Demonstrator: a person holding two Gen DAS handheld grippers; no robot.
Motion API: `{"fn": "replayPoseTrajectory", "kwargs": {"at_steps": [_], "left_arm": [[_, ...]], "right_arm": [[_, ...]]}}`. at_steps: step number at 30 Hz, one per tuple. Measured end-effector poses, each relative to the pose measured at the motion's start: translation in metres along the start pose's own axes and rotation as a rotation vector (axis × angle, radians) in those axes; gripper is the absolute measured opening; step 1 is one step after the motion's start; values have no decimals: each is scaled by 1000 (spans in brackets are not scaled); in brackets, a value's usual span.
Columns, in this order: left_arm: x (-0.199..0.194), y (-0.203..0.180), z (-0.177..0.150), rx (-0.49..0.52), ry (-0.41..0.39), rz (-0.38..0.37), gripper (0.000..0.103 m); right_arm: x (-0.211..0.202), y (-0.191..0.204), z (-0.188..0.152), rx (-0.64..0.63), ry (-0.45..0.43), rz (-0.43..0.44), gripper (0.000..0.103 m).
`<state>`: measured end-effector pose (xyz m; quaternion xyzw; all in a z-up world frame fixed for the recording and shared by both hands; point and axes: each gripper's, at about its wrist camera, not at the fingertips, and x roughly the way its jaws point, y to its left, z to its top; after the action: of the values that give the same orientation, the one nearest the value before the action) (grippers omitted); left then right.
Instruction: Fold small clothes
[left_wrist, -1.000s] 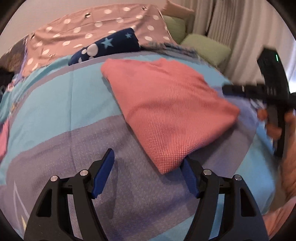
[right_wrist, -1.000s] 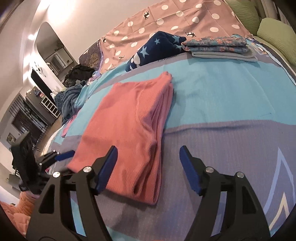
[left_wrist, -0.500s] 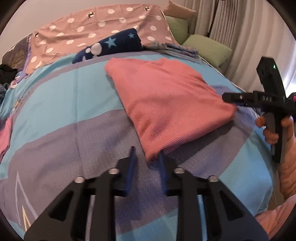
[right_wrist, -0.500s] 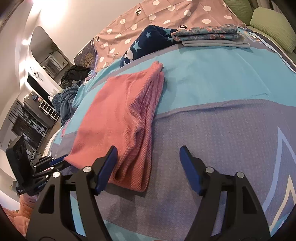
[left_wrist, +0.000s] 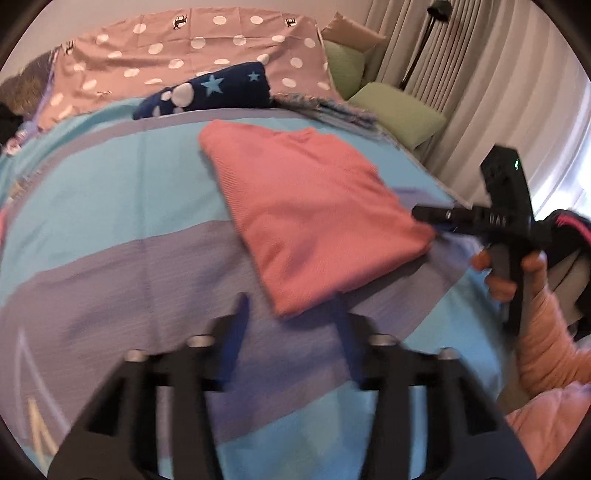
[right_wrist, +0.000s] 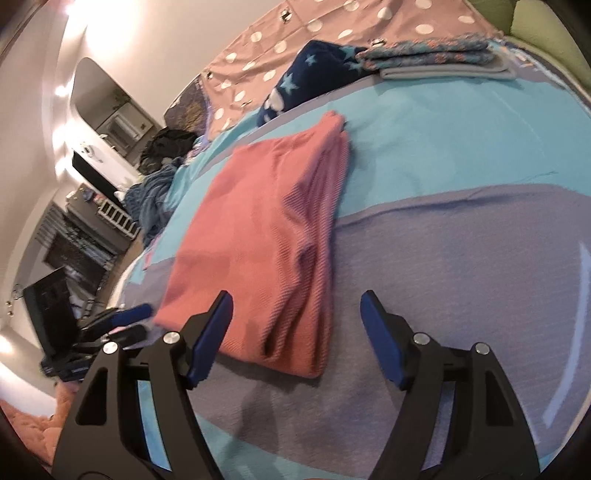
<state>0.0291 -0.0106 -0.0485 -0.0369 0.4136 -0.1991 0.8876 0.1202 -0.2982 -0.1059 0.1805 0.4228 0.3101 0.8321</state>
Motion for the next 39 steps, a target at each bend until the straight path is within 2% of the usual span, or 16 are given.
{"fn": "replayPoseTrajectory", "kwargs": {"at_steps": [2, 3, 4, 5, 6, 7, 8, 11, 13, 15, 17, 19, 22, 27, 33, 39], "left_arm": [[16, 2, 1, -44, 43, -84, 50], [23, 6, 0, -79, 61, -112, 39], [30, 10, -1, -118, 77, -121, 15], [32, 12, -2, -134, 82, -127, 9], [30, 14, -3, -153, 80, -154, 6], [24, 16, -3, -181, 75, -204, 4], [18, 16, -4, -188, 67, -229, 3], [0, 5, -5, -121, 60, -227, 0], [-7, -2, -8, -40, 54, -128, 0], [-12, -2, -8, -1, 55, -71, 0], [-16, 4, -6, 7, 45, -22, 12], [-18, 15, 1, -12, 6, 10, 63], [-8, 21, 19, -13, -26, 1, 66], [39, 34, 46, -86, 24, -40, 66], [65, 46, 43, -144, 56, -131, 73], [82, 55, 59, -154, 79, -197, 76]], "right_arm": [[1, 0, -2, 8, 12, 16, 73], [1, -1, -4, 17, 20, 19, 73], [1, -2, -6, 25, 23, 24, 73], [0, -1, -7, 27, 23, 28, 70], [-1, 0, -8, 31, 29, 34, 63], [-1, 2, -9, 31, 48, 52, 40], [-1, 2, -9, 31, 52, 49, 24], [-4, 0, -7, 51, 74, -8, 13], [-7, -5, -5, 84, 90, -5, 13], [-10, -5, -2, 68, 94, -34, 26], [-13, -6, 3, 47, 75, -71, 70], [-14, -5, 9, 32, 56, -72, 72], [-8, 0, 24, 14, 46, -39, 72], [20, 0, 36, 15, 84, -50, 72], [36, -9, 38, -5, 100, 0, 73], [55, -11, 50, -42, 132, 58, 83]]}}
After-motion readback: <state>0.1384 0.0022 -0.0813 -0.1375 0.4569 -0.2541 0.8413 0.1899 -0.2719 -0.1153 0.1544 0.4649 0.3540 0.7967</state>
